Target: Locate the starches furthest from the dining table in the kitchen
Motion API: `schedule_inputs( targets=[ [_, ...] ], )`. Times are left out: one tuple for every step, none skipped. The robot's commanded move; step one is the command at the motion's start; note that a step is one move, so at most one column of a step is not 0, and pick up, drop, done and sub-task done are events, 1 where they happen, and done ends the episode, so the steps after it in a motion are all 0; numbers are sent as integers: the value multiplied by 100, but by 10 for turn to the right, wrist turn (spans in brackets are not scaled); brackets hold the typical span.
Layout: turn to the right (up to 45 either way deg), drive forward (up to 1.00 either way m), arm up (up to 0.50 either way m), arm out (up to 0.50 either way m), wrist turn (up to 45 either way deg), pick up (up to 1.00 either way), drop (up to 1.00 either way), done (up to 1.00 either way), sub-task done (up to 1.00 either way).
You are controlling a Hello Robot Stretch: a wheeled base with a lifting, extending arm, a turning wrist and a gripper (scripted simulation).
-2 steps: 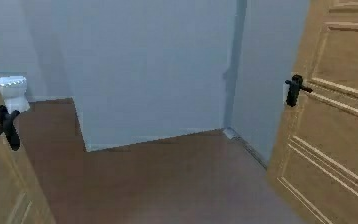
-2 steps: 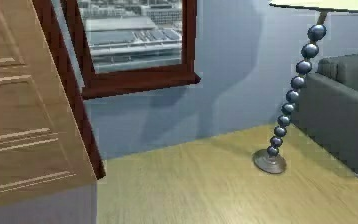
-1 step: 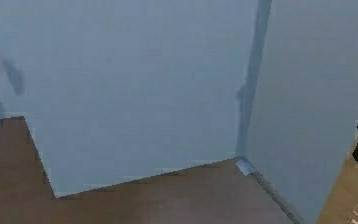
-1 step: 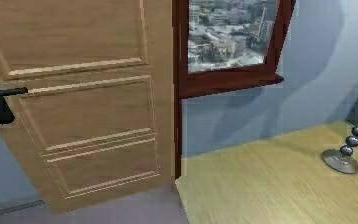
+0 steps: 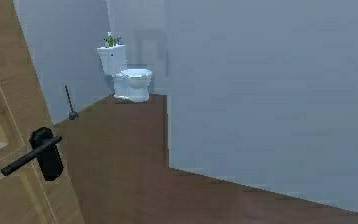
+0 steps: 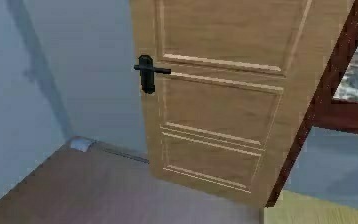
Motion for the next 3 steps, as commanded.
schedule_inputs(
  targets=[
    [0,100,0,0,0,0,0,0,0],
    [-450,0,0,0,0,0,0,0,0],
    [-300,0,0,0,0,0,0,0,0]
  ],
)
